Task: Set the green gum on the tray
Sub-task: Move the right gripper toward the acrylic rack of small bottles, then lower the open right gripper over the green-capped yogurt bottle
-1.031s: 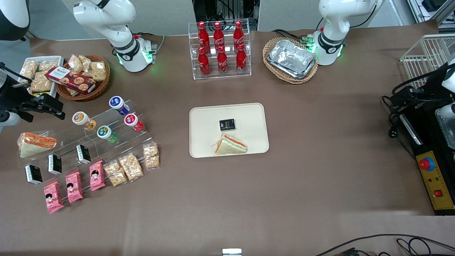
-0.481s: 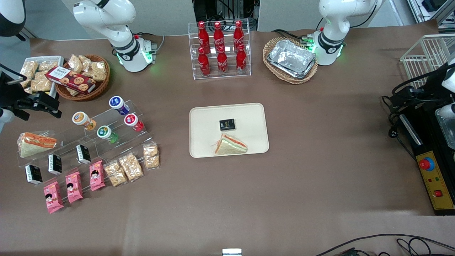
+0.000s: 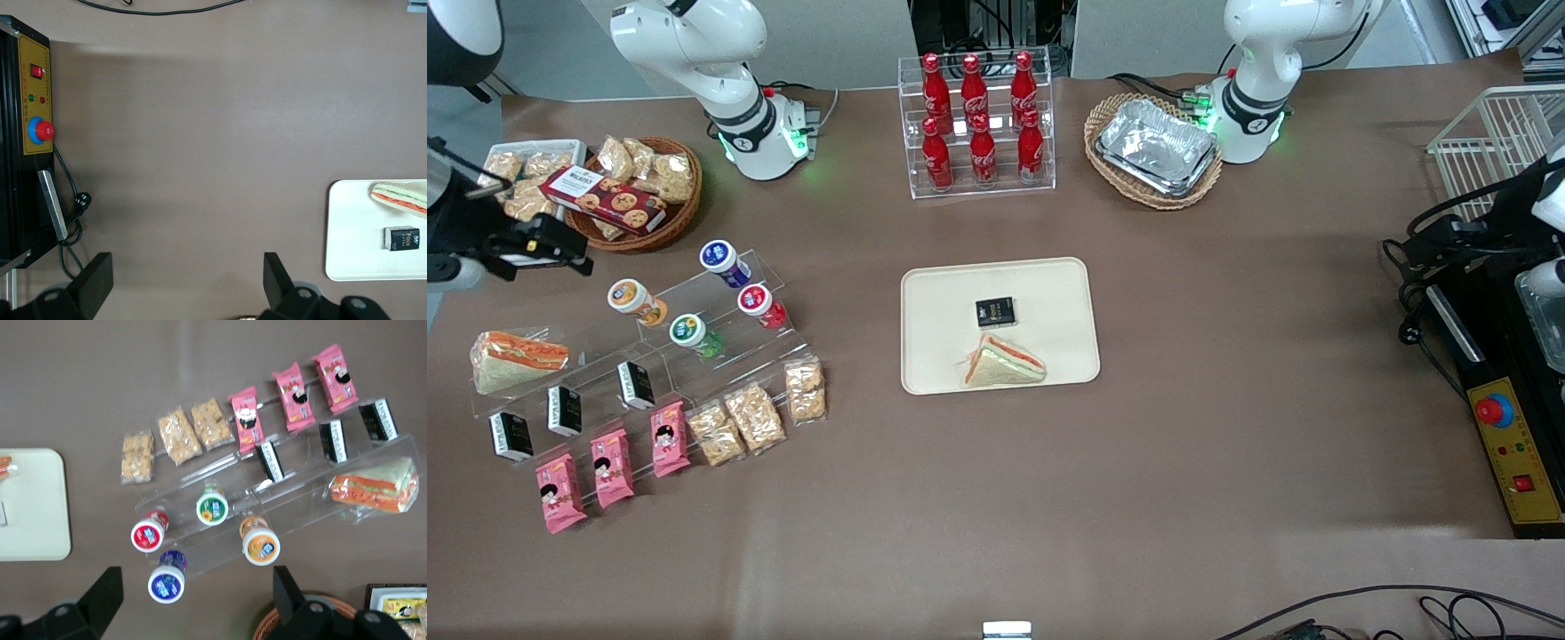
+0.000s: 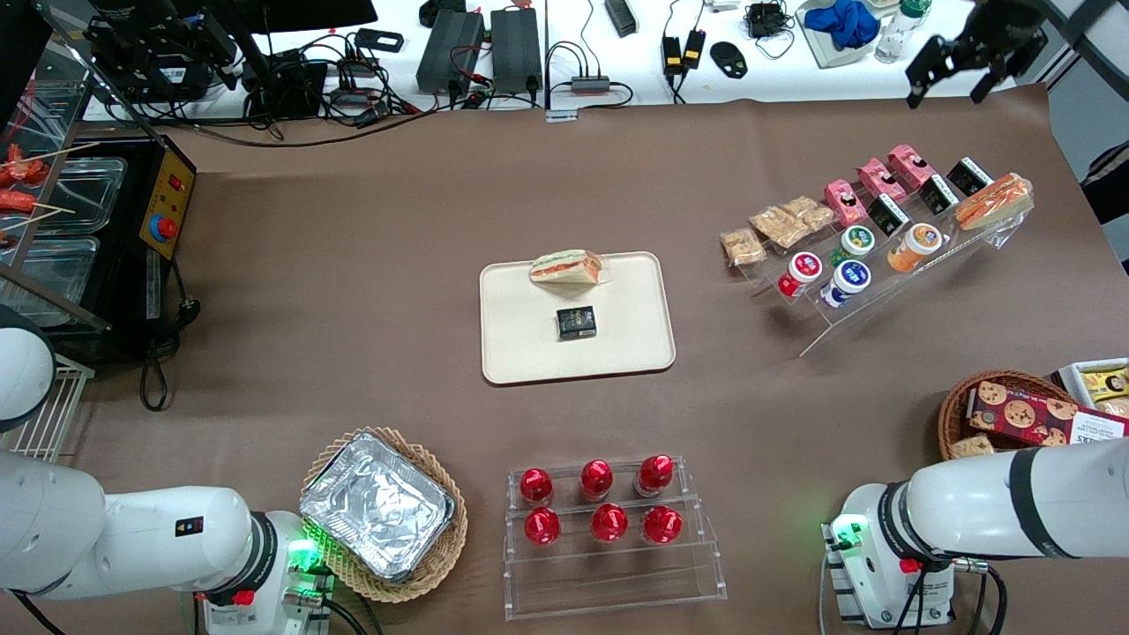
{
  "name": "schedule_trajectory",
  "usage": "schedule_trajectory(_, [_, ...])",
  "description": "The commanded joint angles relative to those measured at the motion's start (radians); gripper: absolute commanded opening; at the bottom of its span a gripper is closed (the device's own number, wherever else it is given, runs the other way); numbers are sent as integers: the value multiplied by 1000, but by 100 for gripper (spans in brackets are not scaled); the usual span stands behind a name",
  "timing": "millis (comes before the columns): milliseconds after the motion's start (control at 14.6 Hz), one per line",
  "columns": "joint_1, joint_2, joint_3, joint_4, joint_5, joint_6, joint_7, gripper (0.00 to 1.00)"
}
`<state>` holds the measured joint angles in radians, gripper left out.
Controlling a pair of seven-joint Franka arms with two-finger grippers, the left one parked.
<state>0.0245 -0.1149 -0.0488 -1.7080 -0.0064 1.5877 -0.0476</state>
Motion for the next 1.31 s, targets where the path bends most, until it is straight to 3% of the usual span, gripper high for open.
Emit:
schedule_trajectory(0, [-17,-172,3,-234,-12,74,-46,100])
schedule_trajectory(412, [-23,-195,-3,-307,-12,122,-72,100])
schedule_trajectory(824, [-23,-163,-17,-502,-12,392,-94,100])
schedule_trajectory(1237, [-20,-49,-16,-585,-10,573,-94,100])
